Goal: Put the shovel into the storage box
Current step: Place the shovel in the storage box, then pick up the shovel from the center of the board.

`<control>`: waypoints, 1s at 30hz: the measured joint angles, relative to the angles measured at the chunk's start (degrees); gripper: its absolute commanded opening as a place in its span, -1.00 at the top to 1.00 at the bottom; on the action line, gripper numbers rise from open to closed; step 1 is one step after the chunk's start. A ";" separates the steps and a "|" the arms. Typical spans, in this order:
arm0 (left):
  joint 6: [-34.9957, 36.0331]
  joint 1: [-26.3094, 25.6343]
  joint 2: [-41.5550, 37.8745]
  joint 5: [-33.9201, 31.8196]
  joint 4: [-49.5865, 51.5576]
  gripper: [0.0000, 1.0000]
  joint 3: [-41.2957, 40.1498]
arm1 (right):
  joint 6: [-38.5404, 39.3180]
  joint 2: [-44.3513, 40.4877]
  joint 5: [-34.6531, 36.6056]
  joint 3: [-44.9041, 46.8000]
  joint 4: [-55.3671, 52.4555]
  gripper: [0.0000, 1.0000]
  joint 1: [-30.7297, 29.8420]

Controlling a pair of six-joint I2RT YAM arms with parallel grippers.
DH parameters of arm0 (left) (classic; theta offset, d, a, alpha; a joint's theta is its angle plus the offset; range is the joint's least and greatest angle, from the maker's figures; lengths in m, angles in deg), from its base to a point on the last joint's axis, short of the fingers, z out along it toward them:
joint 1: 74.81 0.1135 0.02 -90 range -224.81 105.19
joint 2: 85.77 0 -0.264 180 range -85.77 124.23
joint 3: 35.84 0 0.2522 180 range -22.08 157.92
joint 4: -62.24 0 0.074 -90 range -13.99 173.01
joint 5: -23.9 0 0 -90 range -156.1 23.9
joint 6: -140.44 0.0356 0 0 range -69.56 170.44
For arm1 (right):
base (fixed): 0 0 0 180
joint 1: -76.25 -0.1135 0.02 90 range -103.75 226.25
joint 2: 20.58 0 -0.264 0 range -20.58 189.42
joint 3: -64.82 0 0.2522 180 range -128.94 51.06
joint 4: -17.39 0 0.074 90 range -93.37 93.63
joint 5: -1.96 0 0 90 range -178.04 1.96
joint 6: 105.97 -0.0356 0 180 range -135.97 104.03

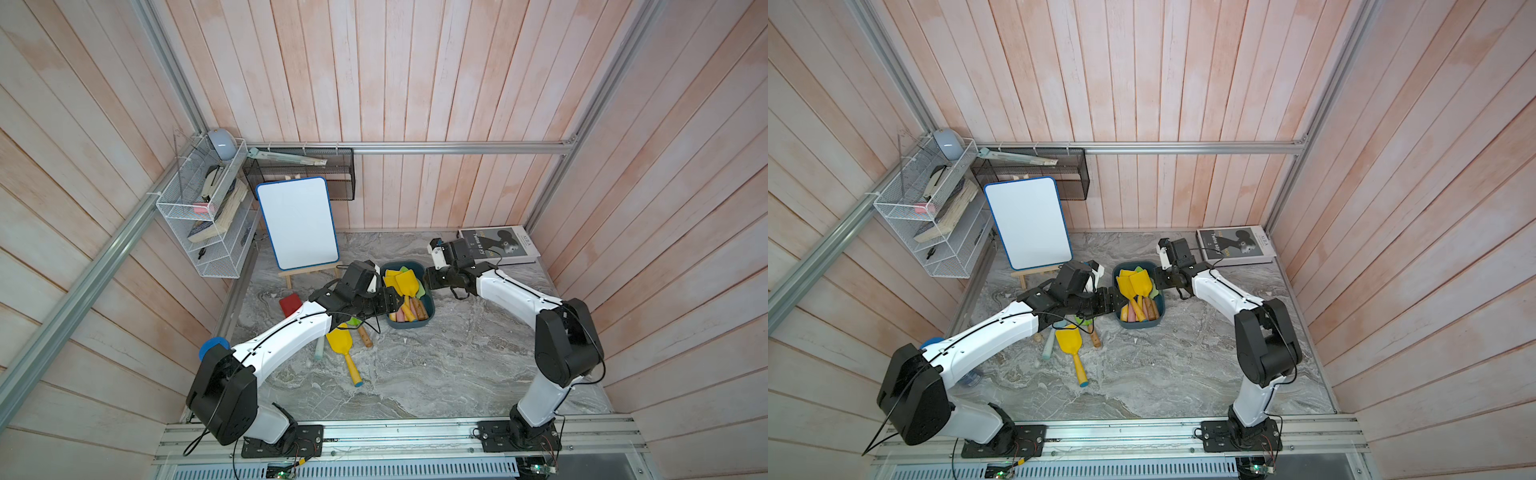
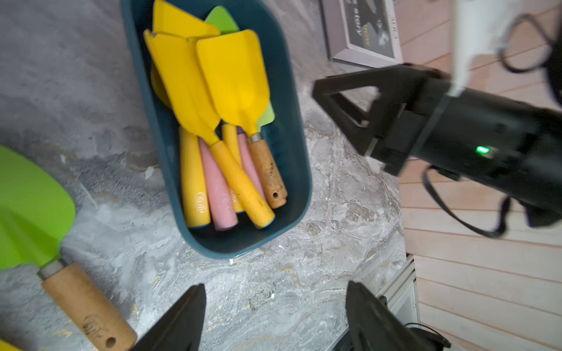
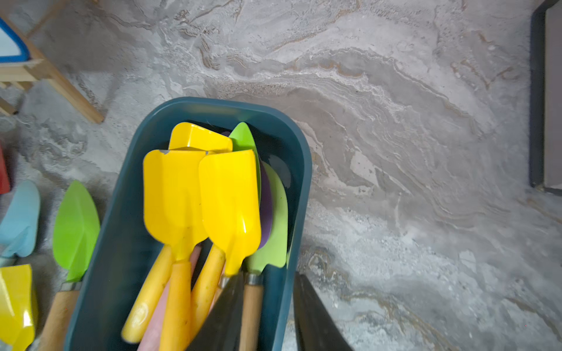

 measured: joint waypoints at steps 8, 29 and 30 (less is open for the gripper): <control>-4.28 2.82 0.37 -5.46 4.61 -0.55 -5.46 | -2.54 -10.73 -0.76 9.27 -0.76 0.33 -2.49; -7.23 1.38 11.21 -6.88 6.80 -0.41 -7.48 | -6.97 -18.51 -2.23 20.85 2.25 0.42 -3.72; -7.30 1.16 11.37 -6.93 6.67 -0.39 -7.19 | -7.04 -18.84 -2.23 21.11 2.38 0.42 -3.72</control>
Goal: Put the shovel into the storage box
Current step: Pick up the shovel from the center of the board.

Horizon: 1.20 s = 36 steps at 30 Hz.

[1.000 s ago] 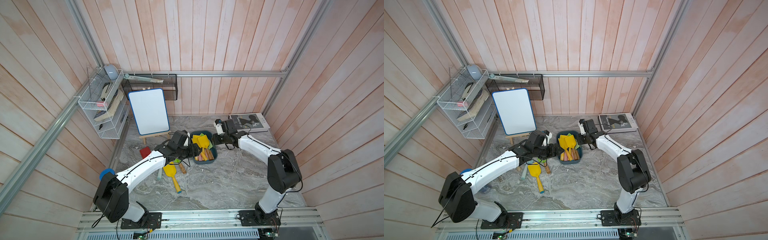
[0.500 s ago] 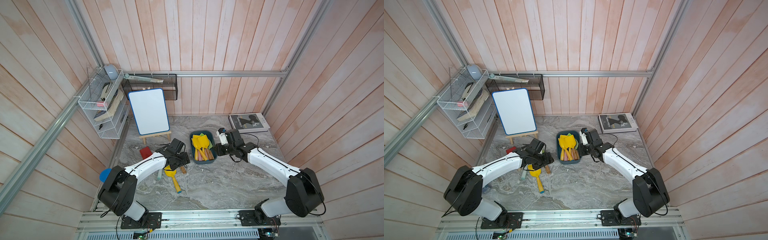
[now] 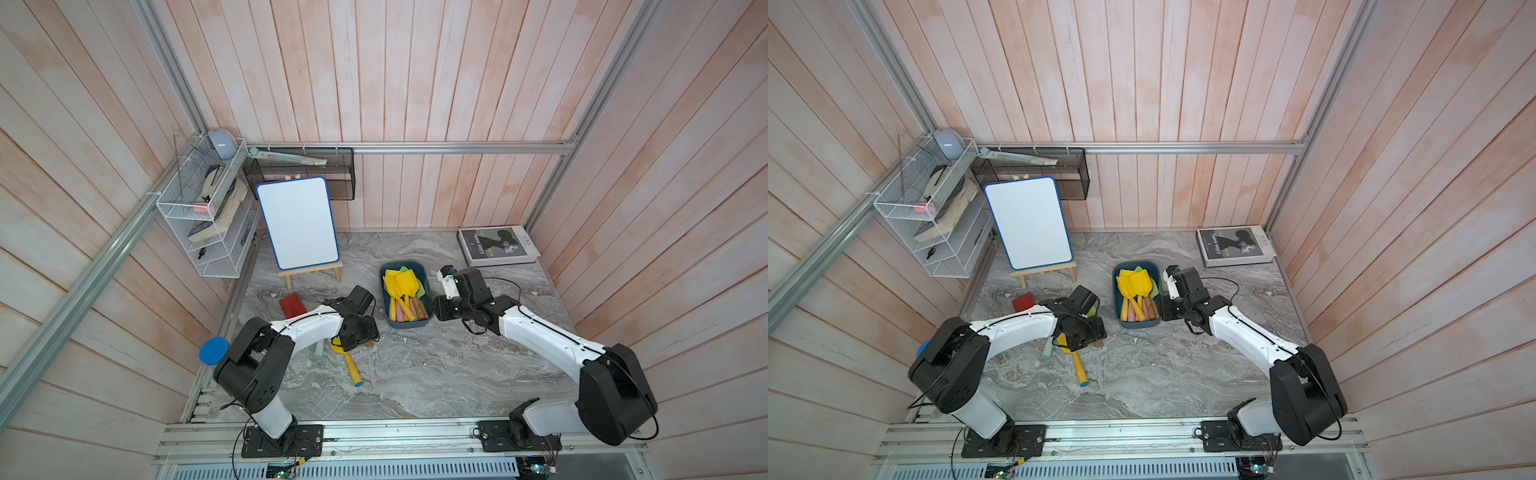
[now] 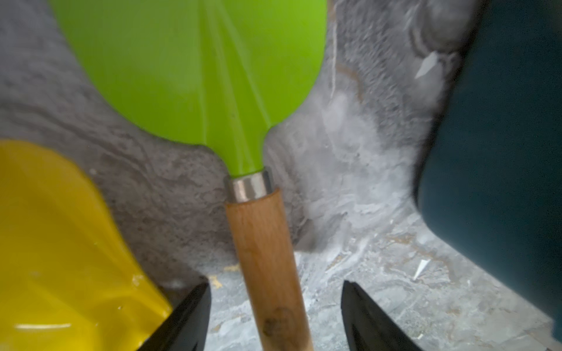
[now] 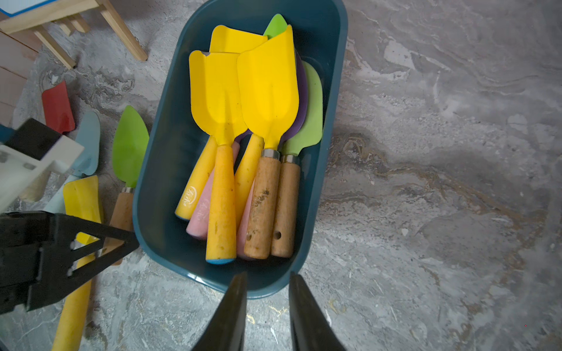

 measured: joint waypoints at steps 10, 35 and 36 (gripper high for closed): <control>-0.33 -1.09 2.03 -1.05 -0.02 -0.29 1.81 | -0.70 -3.26 0.02 2.91 0.33 0.46 0.00; -1.81 -1.20 2.99 -2.93 0.20 0.74 2.08 | -1.46 -4.24 -0.57 4.37 1.62 0.49 0.00; -1.81 -1.25 2.99 -2.99 0.33 0.75 2.14 | -1.46 -4.24 -0.63 4.37 1.62 0.49 0.00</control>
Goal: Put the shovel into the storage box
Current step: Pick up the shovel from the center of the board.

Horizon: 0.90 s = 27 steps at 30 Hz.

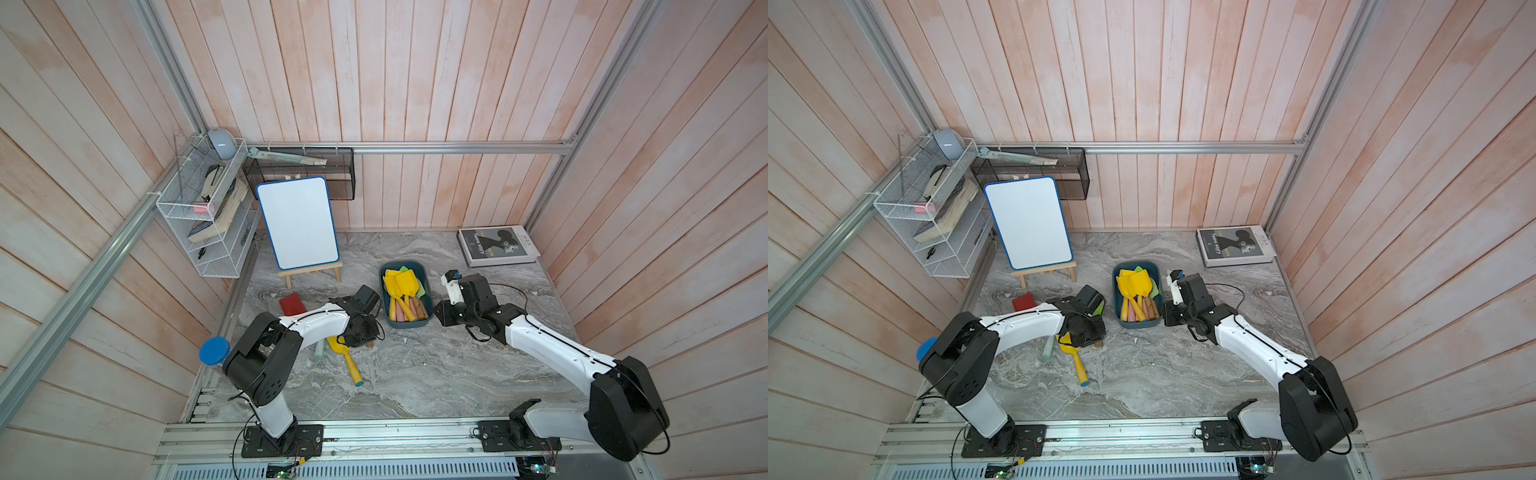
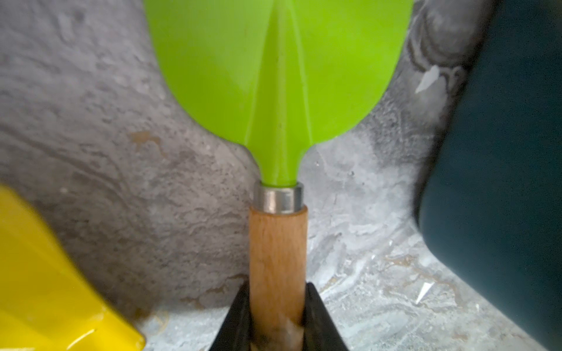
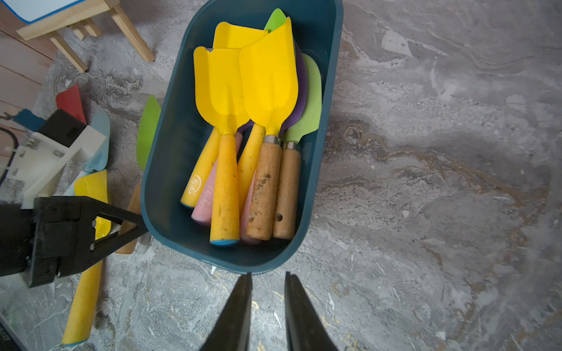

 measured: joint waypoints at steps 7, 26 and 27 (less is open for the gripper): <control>0.57 -0.07 -0.44 -2.69 5.16 0.77 1.38 | -0.68 0.02 -0.57 -0.13 0.11 0.48 0.07; 6.21 -5.22 -9.03 -1.20 12.55 0.80 13.49 | -6.75 4.46 -6.78 -7.17 0.42 0.46 0.50; 6.49 -5.42 -9.03 -0.87 12.57 0.80 13.73 | -6.95 4.52 -7.17 -7.65 0.42 0.46 0.50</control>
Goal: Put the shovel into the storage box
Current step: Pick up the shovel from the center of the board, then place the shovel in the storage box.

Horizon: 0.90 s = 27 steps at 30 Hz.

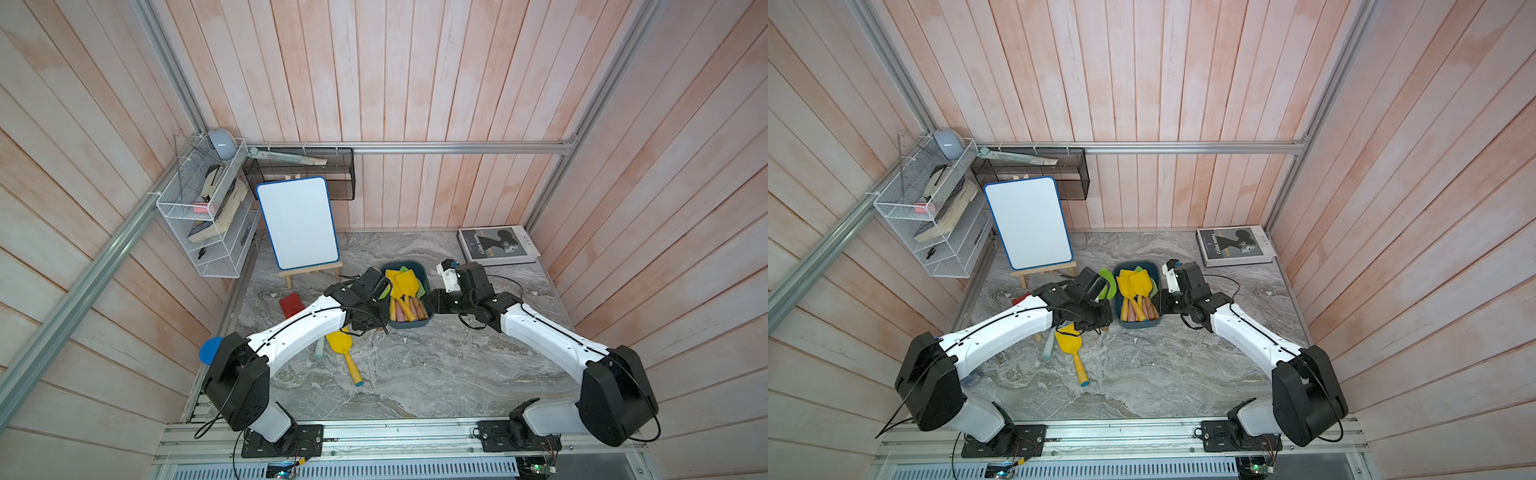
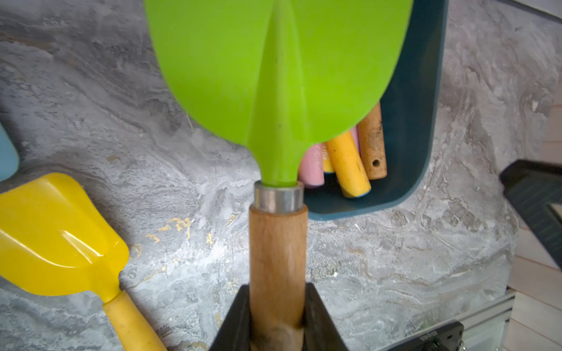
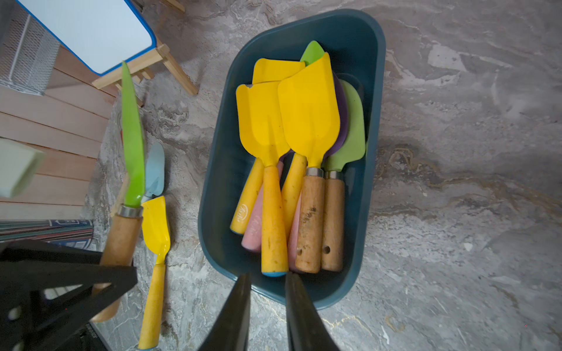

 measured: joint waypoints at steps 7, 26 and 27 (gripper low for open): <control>1.68 -0.90 0.50 3.72 0.04 0.81 2.62 | -0.55 2.36 -2.25 -3.78 0.98 0.36 0.00; 2.80 -2.51 3.26 9.33 -5.27 0.85 4.48 | -2.08 6.16 -9.35 -6.40 6.21 0.22 -0.24; 2.78 -2.51 3.26 9.75 -5.73 0.85 4.48 | -2.16 6.40 -9.49 -6.40 6.56 0.24 -0.24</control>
